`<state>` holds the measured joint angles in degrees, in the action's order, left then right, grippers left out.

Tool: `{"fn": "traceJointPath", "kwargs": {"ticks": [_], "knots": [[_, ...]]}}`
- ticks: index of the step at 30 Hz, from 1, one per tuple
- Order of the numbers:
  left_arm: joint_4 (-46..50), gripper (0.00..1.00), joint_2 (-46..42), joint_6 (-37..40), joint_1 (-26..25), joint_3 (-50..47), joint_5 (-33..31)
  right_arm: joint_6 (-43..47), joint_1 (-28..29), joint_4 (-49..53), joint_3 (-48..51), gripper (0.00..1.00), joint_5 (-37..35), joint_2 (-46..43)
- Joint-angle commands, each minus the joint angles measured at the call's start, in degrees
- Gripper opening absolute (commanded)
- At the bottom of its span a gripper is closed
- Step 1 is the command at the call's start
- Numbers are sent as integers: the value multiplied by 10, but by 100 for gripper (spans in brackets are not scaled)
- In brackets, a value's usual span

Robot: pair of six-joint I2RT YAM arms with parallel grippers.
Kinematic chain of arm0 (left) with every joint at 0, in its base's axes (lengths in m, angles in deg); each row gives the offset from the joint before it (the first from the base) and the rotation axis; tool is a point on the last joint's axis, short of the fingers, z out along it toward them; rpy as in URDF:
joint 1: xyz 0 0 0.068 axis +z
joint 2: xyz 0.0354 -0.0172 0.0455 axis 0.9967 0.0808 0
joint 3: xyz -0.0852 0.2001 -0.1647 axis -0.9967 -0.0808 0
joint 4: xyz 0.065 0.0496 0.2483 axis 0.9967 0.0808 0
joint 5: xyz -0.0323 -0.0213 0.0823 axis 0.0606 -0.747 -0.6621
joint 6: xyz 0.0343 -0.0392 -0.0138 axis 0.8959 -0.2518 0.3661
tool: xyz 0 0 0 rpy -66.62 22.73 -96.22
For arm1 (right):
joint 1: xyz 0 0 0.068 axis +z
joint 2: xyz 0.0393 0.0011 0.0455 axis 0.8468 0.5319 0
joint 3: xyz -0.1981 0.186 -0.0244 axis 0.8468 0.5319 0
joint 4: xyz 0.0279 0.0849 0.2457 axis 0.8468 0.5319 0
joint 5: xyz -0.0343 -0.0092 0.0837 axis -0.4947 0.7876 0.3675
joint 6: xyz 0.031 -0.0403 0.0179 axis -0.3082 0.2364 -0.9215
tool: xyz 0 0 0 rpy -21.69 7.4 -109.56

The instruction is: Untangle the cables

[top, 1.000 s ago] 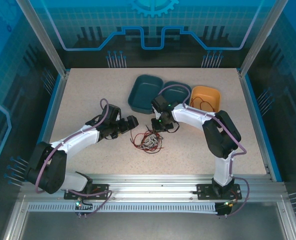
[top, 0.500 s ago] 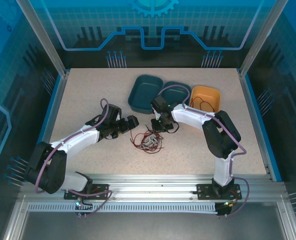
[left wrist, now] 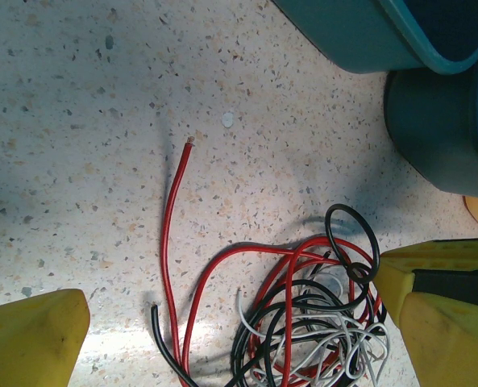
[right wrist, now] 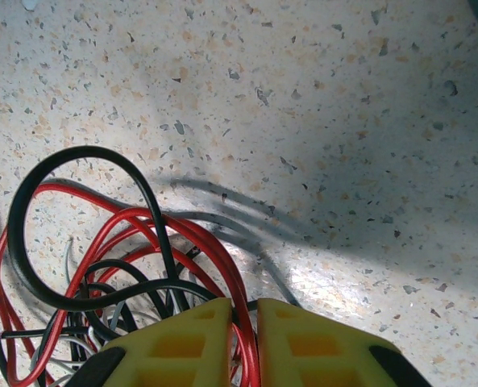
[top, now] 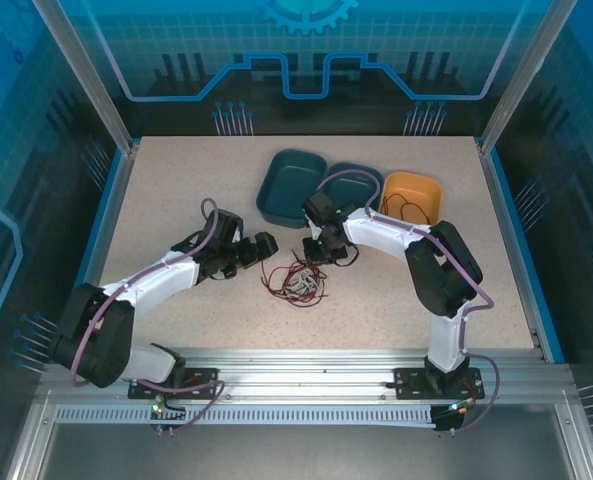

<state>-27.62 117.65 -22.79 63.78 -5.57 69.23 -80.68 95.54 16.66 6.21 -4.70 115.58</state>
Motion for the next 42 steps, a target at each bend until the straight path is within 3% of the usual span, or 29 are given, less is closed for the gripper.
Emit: {"fn": "traceJointPath", "kwargs": {"ticks": [1,16,26,33,42], "knots": [[-5,99,-1,-5,2,-8,10,0,12,13,1,19,-8,14],[-4,99,6,-6,2,6,13,10,21,36,-23,10,-21,3],[-15,99,6,6,2,8,24,35,58,76,-49,0,-119,-99],[-42,99,6,11,1,5,49,52,92,80,-66,0,-174,-162],[-47,99,8,10,0,2,52,45,104,36,-51,0,-177,-230]]}}
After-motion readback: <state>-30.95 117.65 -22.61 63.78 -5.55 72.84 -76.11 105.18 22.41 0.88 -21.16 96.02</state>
